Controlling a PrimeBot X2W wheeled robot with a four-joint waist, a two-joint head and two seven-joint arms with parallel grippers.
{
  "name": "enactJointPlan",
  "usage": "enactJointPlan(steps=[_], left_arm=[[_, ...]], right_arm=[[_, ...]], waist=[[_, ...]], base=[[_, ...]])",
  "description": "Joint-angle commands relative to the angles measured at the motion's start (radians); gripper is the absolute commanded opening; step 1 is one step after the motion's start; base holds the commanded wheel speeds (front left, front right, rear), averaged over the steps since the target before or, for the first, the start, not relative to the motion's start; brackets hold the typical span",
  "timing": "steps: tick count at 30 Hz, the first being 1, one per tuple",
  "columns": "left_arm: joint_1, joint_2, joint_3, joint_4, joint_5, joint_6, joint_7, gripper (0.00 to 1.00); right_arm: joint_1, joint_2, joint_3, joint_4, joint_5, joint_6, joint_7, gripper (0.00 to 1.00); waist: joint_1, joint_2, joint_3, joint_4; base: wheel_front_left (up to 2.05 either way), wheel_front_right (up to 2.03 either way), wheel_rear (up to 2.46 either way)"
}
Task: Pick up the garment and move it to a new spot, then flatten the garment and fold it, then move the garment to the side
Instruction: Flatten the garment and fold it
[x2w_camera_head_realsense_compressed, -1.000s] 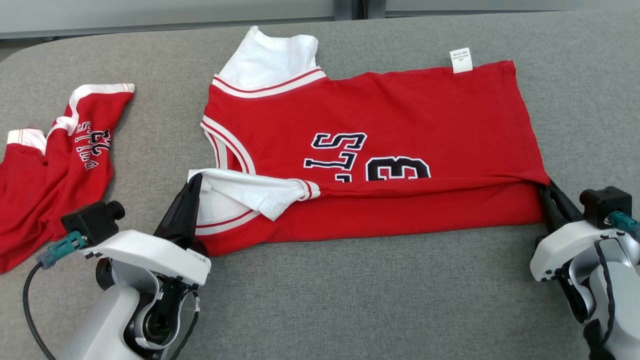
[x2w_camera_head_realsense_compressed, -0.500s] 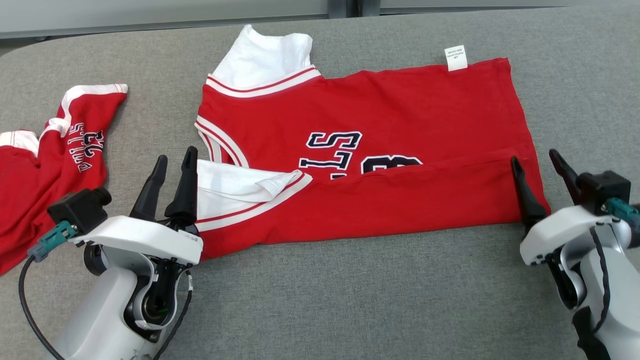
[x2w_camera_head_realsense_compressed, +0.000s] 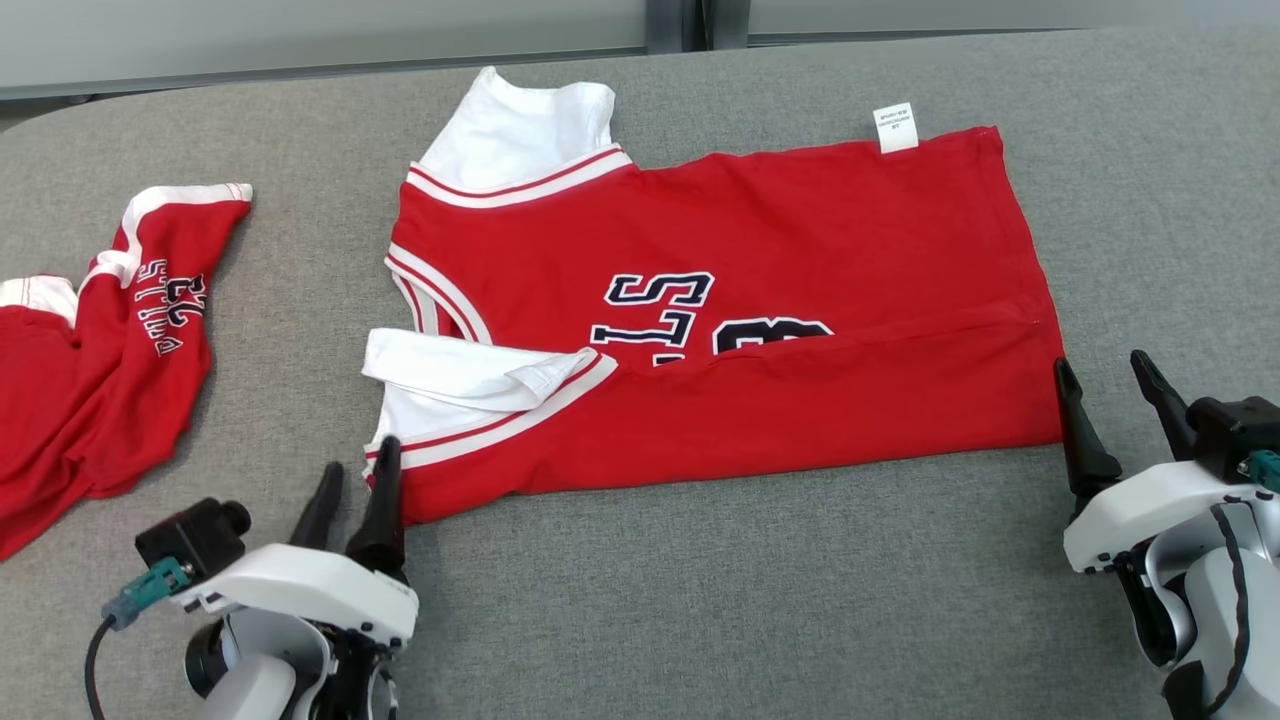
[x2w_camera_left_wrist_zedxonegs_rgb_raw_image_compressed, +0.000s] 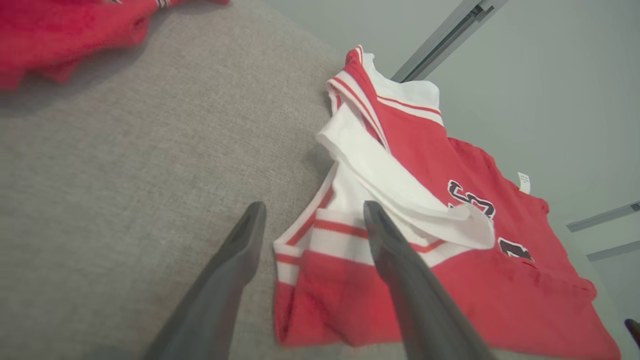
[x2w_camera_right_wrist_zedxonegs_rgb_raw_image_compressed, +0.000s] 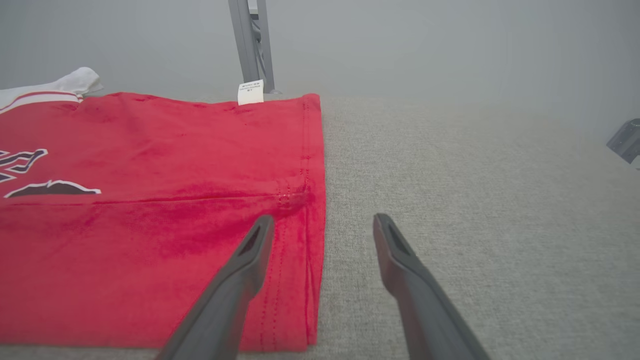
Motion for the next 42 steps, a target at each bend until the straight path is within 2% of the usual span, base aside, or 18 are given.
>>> enactJointPlan(steps=[1, 7, 8, 9, 10, 11, 20, 22, 23, 24, 25, 35, 42], left_arm=[[0.011, 0.002, -0.001, -0.005, -0.015, 0.009, 0.01, 1.0], [0.04, 0.014, -0.025, -0.019, -0.023, 0.038, 0.074, 1.0], [0.041, 0.017, -0.028, -0.019, -0.022, 0.042, 0.081, 0.92], [0.041, 0.02, -0.029, -0.021, -0.018, 0.046, 0.084, 0.73], [0.041, 0.021, -0.029, -0.025, -0.017, 0.046, 0.084, 0.43], [0.04, 0.023, -0.03, -0.03, -0.015, 0.044, 0.083, 0.0], [0.049, 0.043, -0.041, -0.068, 0.0, 0.04, 0.083, 0.0], [0.048, 0.046, -0.042, -0.074, 0.002, 0.04, 0.084, 0.0], [0.048, 0.047, -0.042, -0.076, 0.002, 0.04, 0.084, 0.0], [0.048, 0.049, -0.043, -0.079, 0.003, 0.04, 0.085, 0.0], [0.047, 0.052, -0.044, -0.082, 0.004, 0.041, 0.087, 0.0], [0.086, 0.071, -0.056, -0.139, 0.008, 0.051, 0.096, 0.0], [0.191, 0.109, -0.076, -0.251, 0.004, 0.097, 0.128, 0.0]], right_arm=[[0.015, -0.005, -0.007, -0.004, -0.008, 0.0, -0.005, 1.0], [0.012, -0.003, -0.014, -0.005, -0.016, -0.001, -0.005, 1.0], [0.01, -0.002, -0.013, -0.005, -0.016, 0.0, -0.005, 1.0], [0.008, -0.001, -0.011, -0.005, -0.016, -0.001, -0.005, 1.0], [0.005, 0.0, -0.009, -0.005, -0.016, -0.001, -0.005, 1.0], [0.003, 0.001, -0.006, -0.004, -0.014, -0.001, -0.005, 1.0], [-0.013, 0.005, 0.054, 0.095, 0.054, -0.001, -0.003, 1.0], [-0.024, 0.004, 0.077, 0.133, 0.071, 0.0, -0.003, 0.86], [-0.028, 0.004, 0.09, 0.147, 0.079, -0.001, -0.002, 0.5], [-0.033, 0.002, 0.1, 0.162, 0.087, -0.001, -0.002, 0.33], [-0.04, -0.004, 0.119, 0.178, 0.1, -0.001, -0.001, 0.0], [0.004, -0.068, 0.131, 0.118, 0.142, -0.001, -0.003, 0.0], [0.094, -0.113, 0.128, 0.059, 0.163, -0.001, -0.002, 0.0]], waist=[[0.0, 0.0, -0.001, 0.001], [0.0, 0.0, 0.001, 0.003], [0.0, 0.0, 0.002, 0.002], [0.0, 0.0, 0.003, 0.001], [0.0, 0.0, 0.005, 0.001], [0.0, 0.0, 0.006, 0.0], [0.0, 0.0, 0.01, 0.006], [0.0, 0.0, 0.009, 0.007], [0.0, 0.0, 0.009, 0.008], [0.0, 0.0, 0.009, 0.008], [0.0, 0.0, 0.009, 0.009], [0.0, 0.0, -0.01, 0.006], [0.0, 0.0, -0.04, 0.008]], base=[[0.0, 0.0, 0.0], [0.0, 0.0, 0.0], [0.0, 0.0, 0.0], [0.0, 0.0, 0.0], [0.0, 0.0, 0.0], [0.0, 0.0, 0.0], [0.0, 0.0, 0.0], [0.0, 0.0, 0.0], [0.0, 0.0, 0.0], [0.0, 0.0, 0.0], [0.0, 0.0, 0.0], [0.0, 0.0, 0.0], [0.0, 0.0, 0.0]])
